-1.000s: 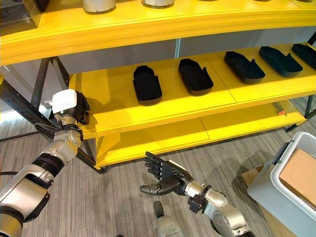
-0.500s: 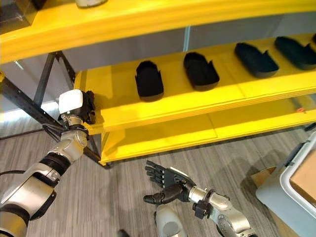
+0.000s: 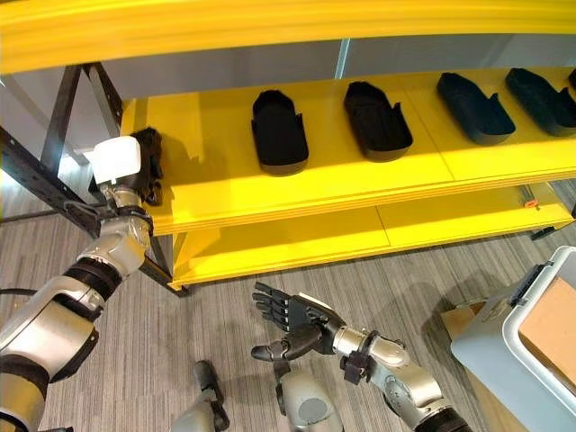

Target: Move parts from the plastic box to the shelf.

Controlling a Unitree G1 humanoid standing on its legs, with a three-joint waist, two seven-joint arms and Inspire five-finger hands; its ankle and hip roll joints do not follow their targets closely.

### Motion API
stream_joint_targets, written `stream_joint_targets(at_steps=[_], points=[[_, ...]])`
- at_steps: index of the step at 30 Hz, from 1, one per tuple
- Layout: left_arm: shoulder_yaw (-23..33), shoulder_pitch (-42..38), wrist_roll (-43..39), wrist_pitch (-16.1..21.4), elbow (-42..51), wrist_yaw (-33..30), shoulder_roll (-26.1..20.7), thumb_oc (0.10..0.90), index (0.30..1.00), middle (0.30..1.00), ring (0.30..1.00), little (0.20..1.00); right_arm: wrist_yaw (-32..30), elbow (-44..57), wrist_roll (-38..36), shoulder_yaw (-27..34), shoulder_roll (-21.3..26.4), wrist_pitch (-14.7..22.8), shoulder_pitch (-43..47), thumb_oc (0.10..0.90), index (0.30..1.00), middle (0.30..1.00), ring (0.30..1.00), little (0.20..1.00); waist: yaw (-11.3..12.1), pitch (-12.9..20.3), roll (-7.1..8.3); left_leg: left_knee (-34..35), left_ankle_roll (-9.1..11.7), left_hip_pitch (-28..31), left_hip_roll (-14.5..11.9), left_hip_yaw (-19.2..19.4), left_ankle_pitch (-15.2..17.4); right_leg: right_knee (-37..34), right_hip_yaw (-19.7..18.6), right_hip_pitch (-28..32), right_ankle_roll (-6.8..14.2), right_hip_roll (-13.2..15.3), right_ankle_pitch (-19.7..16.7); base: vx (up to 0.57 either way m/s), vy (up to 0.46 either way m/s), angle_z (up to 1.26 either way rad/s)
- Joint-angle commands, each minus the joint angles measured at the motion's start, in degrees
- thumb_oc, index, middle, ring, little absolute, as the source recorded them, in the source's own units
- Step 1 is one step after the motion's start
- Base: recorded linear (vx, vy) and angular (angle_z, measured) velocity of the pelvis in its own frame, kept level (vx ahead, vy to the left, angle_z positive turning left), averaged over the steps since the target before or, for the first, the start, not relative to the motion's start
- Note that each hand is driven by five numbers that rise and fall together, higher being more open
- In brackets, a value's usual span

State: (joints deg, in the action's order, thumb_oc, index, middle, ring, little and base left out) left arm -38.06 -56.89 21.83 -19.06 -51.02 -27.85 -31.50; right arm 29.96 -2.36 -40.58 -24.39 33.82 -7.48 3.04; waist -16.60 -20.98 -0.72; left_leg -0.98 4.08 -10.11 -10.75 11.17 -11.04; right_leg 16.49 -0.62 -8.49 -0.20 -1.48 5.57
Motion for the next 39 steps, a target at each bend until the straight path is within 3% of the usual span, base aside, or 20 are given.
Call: stream_joint_targets(at_steps=[1, 7, 15, 19, 21, 24, 26, 28, 29, 31, 33, 39], points=[[2.4, -7.0, 6.2, 0.8, 1.4, -6.0, -3.3, 0.4, 0.3, 0.3, 0.3, 0.3, -1.4, 6.3, -2.3, -1.3, -1.8, 4.6, 2.1, 0.9, 1.0, 1.0, 1.0, 1.0, 0.7, 4.4, 0.74, -3.2, 1.7, -3.7, 0.2, 0.5, 3.8, 0.3, -0.3, 6.4, 4.8, 5.9, 5.7, -0.02, 0.057, -0.11], [1.1, -8.6, 8.3, 0.3, 3.4, -6.3, -3.5, 0.4, 0.3, 0.3, 0.3, 0.3, -2.6, 5.9, -2.6, -1.6, -2.1, 5.1, 3.0, 0.9, 1.0, 1.0, 1.0, 1.0, 2.0, 4.0, 1.9, -4.9, 1.5, -5.7, 0.9, 1.1, 4.5, -2.6, 0.0, 7.4, 5.8, 7.3, 4.1, 0.0, -0.02, 0.09], [0.2, -7.8, 10.4, 0.4, 5.4, -5.2, -5.9, 0.4, 0.3, 0.3, 0.3, 0.3, -0.8, 6.1, -2.2, -1.6, -1.8, 3.7, 2.0, 0.9, 1.0, 1.0, 1.0, 1.0, 2.9, 6.0, 2.58, -8.1, 1.3, -6.8, 1.1, 1.4, 6.0, -7.0, -0.2, 10.6, 6.9, 8.9, 2.0, 0.12, 0.032, -0.03], [-1.3, -7.9, 9.6, 2.5, 7.0, -5.2, -7.9, 0.4, 0.3, 0.3, 0.3, 0.3, -2.4, 7.4, -1.9, -1.7, -2.0, 3.1, 2.1, 0.9, 1.0, 1.0, 1.0, 1.0, 4.2, 7.8, 3.45, -11.8, 0.1, -8.0, 2.1, 2.1, 8.6, -8.5, -0.3, 13.7, 8.6, 10.6, 1.8, 0.14, 0.113, -0.17], [-2.1, -8.4, 8.9, 3.5, 8.2, -4.4, -8.6, 0.4, 0.3, 0.3, 0.3, 0.3, -4.1, 7.0, -2.5, -1.8, -2.5, 3.8, 2.0, 0.9, 1.0, 1.0, 1.0, 1.0, 5.1, 8.5, 4.01, -12.8, -1.1, -7.5, 2.2, 3.3, 9.7, -5.8, 1.2, 13.9, 9.6, 11.7, 2.4, 0.09, 0.037, -0.08], [-2.5, -7.4, 10.6, 4.4, 9.6, -3.4, -8.6, 0.4, 0.3, 0.3, 0.3, 0.3, -5.2, 7.5, -3.7, -1.7, -3.3, 4.1, 0.3, 0.9, 1.0, 1.0, 1.0, 1.0, 5.0, 8.3, 4.28, -12.3, -3.1, -4.5, 2.7, 3.5, 11.3, 8.6, 1.0, 6.8, 9.1, 12.8, -4.0, 0.11, 0.006, -0.19], [-2.4, -7.2, 10.8, 4.2, 10.0, -3.0, -8.4, 0.4, 0.3, 0.3, 0.3, 0.3, -5.0, 7.5, -3.5, -1.5, -3.5, 3.8, -0.2, 0.9, 1.0, 1.0, 1.0, 1.0, 4.5, 8.1, 4.24, -11.9, -3.3, -3.1, 2.7, 3.6, 11.8, 9.7, 0.6, 4.1, 8.9, 13.0, -5.1, 0.12, -0.036, -0.23], [-1.6, -6.9, 12.9, 2.0, 10.8, -2.2, -6.9, 0.4, 0.3, 0.3, 0.3, 0.3, -3.9, 6.3, -3.2, -2.1, -4.0, 3.6, 0.6, 0.9, 1.0, 1.0, 1.0, 1.0, 3.3, 7.6, 4.45, -11.1, -2.5, 0.3, 2.1, 4.0, 12.8, 3.3, 0.4, 1.2, 8.6, 14.1, -6.3, 0.15, -0.222, -0.17], [-1.3, -7.7, 14.0, 2.0, 8.4, -2.8, -5.4, 0.4, 0.3, 0.3, 0.3, 0.3, -3.7, 5.3, -2.5, -3.5, -4.7, 4.4, 1.9, 0.9, 1.0, 1.0, 1.0, 1.0, 1.3, 6.9, 4.83, -9.8, -1.8, 3.5, 1.7, 4.6, 13.9, -6.2, -2.6, -1.6, 9.5, 14.7, -12.6, 0.11, -0.338, -0.28], [-1.9, -8.2, 13.5, 1.8, 6.6, -4.0, -4.6, 0.4, 0.3, 0.3, 0.3, 0.3, -3.5, 5.1, -1.8, -4.1, -5.6, 4.4, 2.2, 0.9, 1.0, 1.0, 1.0, 1.0, -0.9, 6.2, 4.62, -8.3, -2.0, 6.9, 1.7, 4.8, 15.5, -10.1, -6.7, -4.4, 10.6, 14.4, -17.6, 0.11, -0.295, -0.22], [-1.8, -7.7, 12.0, 2.0, 6.8, -4.5, -4.9, 0.4, 0.3, 0.3, 0.3, 0.3, -2.3, 5.0, -1.2, -3.2, -5.8, 4.1, 1.2, 0.9, 1.0, 1.0, 1.0, 1.0, -1.6, 7.0, 4.75, -6.5, -2.3, 7.9, 2.3, 4.2, 14.7, -13.2, -9.0, -3.0, 11.4, 13.0, -15.9, 0.07, -0.276, 0.35], [-1.5, -6.6, 9.6, 3.9, 6.5, -6.5, -5.5, 0.4, 0.3, 0.3, 0.3, 0.3, -1.8, 6.2, -1.6, -3.6, -2.5, 2.9, 1.3, 0.9, 1.0, 1.0, 1.0, 1.0, -0.6, 7.5, 4.31, -4.0, 0.7, 8.5, -1.0, 2.3, 11.8, -12.3, -6.2, 0.2, 10.5, 10.8, -9.8, 0.07, -0.237, 0.5]])
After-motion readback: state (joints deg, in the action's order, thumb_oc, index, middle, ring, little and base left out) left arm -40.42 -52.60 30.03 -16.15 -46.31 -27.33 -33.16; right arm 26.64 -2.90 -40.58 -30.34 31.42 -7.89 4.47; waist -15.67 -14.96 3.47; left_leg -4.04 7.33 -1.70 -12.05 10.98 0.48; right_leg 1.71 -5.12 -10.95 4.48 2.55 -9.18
